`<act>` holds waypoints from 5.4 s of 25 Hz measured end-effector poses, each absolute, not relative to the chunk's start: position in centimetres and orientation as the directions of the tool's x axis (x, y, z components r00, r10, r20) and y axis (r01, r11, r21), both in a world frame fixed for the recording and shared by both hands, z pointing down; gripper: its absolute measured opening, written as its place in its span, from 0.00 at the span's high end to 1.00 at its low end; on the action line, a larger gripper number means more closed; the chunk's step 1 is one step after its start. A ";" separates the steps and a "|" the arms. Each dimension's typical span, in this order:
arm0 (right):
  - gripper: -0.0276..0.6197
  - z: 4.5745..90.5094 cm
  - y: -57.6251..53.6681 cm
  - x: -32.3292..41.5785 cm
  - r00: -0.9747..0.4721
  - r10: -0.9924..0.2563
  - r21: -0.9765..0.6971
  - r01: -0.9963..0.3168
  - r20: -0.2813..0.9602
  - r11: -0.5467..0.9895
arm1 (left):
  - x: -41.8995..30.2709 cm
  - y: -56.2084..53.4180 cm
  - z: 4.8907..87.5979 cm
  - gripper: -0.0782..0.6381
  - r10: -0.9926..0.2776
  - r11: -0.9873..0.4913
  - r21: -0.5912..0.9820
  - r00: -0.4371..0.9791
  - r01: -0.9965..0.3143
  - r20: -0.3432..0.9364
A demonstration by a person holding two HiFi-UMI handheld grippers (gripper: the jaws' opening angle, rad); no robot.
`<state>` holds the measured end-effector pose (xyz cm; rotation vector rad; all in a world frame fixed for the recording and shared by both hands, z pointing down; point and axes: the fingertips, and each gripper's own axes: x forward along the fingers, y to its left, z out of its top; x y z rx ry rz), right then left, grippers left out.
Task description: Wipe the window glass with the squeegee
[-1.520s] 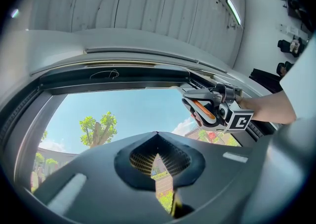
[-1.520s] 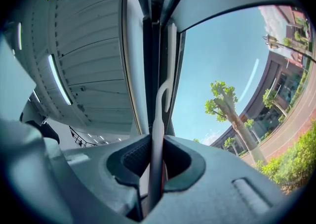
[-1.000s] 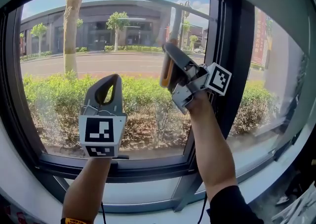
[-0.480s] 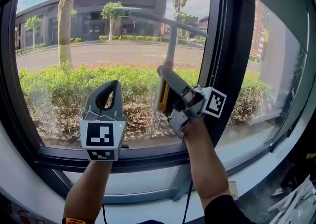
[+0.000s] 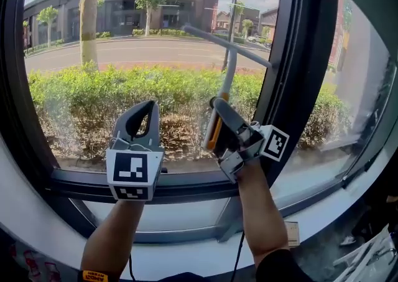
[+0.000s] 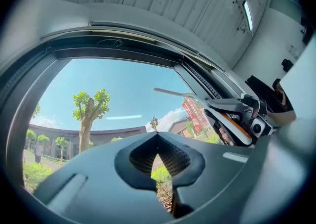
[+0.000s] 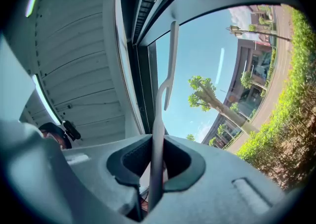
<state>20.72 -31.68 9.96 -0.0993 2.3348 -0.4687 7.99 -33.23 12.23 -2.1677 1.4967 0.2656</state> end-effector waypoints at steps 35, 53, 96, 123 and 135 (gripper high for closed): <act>0.89 6.0 -28.5 -24.8 -0.894 -0.081 -0.194 0.007 -0.441 0.981 | -32.9 -22.4 11.5 0.88 -0.884 0.158 -0.234 -0.032 -0.959 -0.466; 0.89 7.8 -31.2 -25.8 -0.866 -0.163 -0.304 -0.014 -0.472 0.953 | -32.0 -25.6 13.9 0.87 -0.911 0.044 -0.222 0.052 -0.974 -0.410; 0.89 8.8 -29.0 -18.6 -0.857 -0.113 -0.256 0.023 -0.503 0.966 | -25.2 -27.9 11.9 0.87 -0.894 -0.004 -0.258 0.119 -0.966 -0.432; 0.88 12.8 -31.1 -14.6 -0.870 -0.131 -0.360 0.057 -0.476 0.931 | -21.0 -32.0 15.5 0.87 -0.925 -0.032 -0.224 0.114 -0.974 -0.363; 0.88 22.7 -30.4 -13.2 -0.882 -0.209 -0.471 0.017 -0.423 0.882 | -20.7 -32.9 24.7 0.87 -0.964 -0.087 -0.133 0.117 -0.987 -0.239</act>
